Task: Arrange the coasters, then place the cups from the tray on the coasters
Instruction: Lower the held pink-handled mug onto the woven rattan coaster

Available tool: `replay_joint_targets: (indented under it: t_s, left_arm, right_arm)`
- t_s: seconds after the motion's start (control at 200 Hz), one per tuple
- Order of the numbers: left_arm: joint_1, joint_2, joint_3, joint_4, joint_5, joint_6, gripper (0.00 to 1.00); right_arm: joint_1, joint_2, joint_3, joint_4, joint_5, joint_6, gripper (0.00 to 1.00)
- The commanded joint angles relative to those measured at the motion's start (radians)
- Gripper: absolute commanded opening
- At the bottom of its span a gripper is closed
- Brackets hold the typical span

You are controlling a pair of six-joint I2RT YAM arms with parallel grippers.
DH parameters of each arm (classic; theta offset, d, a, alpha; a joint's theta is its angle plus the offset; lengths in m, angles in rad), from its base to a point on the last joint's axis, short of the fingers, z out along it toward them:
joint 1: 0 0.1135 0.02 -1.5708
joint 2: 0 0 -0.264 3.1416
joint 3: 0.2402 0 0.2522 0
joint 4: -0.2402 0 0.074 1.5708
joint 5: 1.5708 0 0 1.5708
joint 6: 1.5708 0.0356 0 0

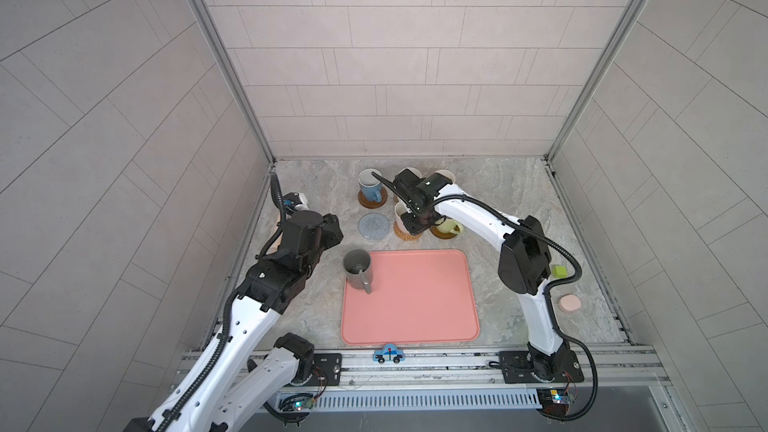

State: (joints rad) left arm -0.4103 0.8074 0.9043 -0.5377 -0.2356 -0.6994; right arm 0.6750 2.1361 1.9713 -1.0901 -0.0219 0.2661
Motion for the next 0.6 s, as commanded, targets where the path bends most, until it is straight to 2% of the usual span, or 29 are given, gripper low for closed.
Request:
replay_joint_targets:
  t_s: [0.0,0.59]
  left_arm:
    - [0.006,-0.019,-0.015,-0.019,-0.026,-0.003,0.58]
    - [0.009,-0.026,-0.019,-0.019,-0.022,-0.008,0.58]
  right_arm:
    - [-0.009,0.0,0.042,-0.01,0.008,-0.009,0.09]
    - [-0.021,0.053,0.103,-0.03,0.001,-0.028,0.09]
